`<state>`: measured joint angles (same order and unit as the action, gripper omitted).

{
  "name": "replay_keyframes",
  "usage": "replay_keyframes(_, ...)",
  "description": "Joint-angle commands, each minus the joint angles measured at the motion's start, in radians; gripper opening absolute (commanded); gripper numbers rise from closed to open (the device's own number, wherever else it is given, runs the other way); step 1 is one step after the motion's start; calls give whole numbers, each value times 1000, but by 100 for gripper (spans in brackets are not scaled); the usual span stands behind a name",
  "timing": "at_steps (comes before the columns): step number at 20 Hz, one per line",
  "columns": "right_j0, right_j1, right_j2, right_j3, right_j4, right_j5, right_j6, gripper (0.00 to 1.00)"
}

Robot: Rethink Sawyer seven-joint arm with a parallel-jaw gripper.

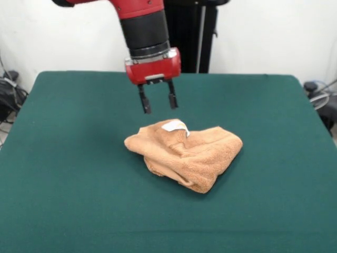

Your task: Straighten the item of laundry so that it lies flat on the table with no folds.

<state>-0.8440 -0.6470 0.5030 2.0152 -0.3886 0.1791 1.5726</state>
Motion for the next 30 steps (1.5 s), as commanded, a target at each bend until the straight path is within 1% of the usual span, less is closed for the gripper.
replay_keyframes(1,57,-43,-182,76,16,-126,264,100)
replay_keyframes(3,68,-24,-213,74,15,-157,262,100)
replay_keyframes(5,58,-7,-218,81,22,-180,250,100)
replay_keyframes(8,72,40,-256,65,27,-225,247,100)
replay_keyframes(12,42,126,-258,44,24,-274,229,100)
replay_keyframes(16,29,166,-285,42,20,-296,215,100)
replay_keyframes(17,38,165,-301,46,29,-292,216,100)
replay_keyframes(19,82,144,-349,60,56,-278,228,100)
replay_keyframes(22,151,88,-409,103,99,-256,259,100)
replay_keyframes(24,176,63,-430,132,120,-257,270,100)
replay_keyframes(26,172,59,-438,148,120,-265,260,100)
replay_keyframes(27,150,57,-425,159,110,-272,249,100)
replay_keyframes(30,124,52,-402,172,96,-281,232,100)
